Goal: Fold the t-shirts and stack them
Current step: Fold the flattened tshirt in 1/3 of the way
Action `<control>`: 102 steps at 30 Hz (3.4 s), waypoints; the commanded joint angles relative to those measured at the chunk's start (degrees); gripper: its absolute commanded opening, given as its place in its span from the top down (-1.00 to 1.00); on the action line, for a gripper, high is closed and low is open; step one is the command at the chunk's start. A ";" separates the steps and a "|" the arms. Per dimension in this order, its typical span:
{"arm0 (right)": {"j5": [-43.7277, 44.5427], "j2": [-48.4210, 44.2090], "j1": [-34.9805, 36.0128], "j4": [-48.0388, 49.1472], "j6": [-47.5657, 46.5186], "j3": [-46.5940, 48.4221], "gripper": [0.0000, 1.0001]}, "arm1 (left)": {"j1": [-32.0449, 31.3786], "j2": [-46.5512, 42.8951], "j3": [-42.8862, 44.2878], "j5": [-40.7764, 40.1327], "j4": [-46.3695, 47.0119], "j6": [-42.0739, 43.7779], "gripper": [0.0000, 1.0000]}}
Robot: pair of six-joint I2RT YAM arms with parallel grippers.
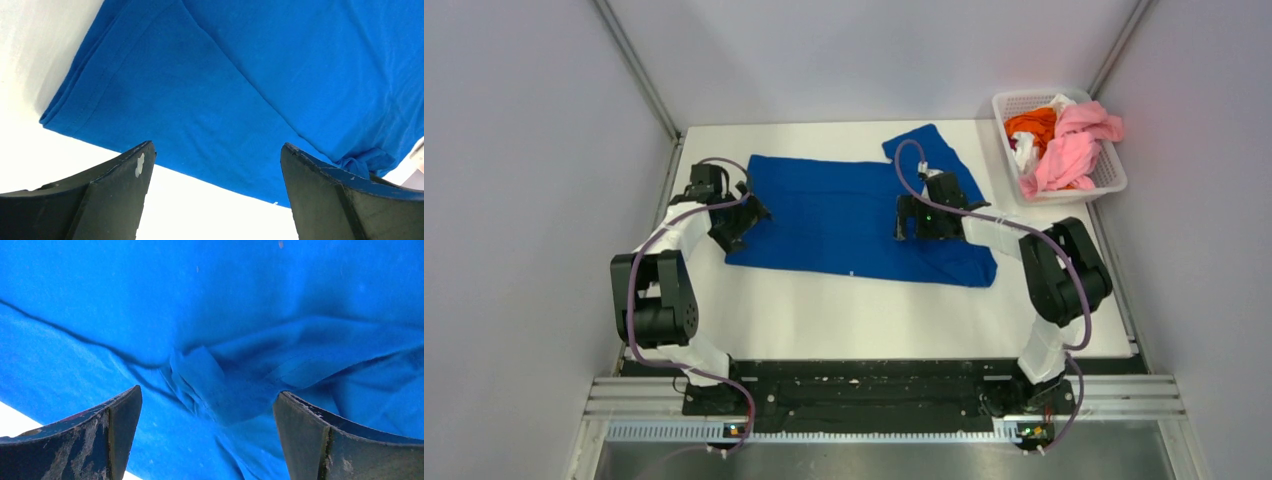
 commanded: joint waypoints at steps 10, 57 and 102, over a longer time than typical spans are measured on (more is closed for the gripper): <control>9.84 13.71 -0.01 -2.81 -4.29 30.35 -0.97 | 0.27 -1.29 4.95 -1.89 -0.84 1.99 -0.98; 16.78 -3.74 7.60 -9.77 6.57 -1.38 -0.97 | -0.84 12.27 6.52 4.14 6.00 1.74 -0.98; 12.39 -51.37 9.77 -20.81 21.50 -35.95 -0.97 | -7.81 -35.52 -37.74 -6.48 -0.86 -6.62 -0.98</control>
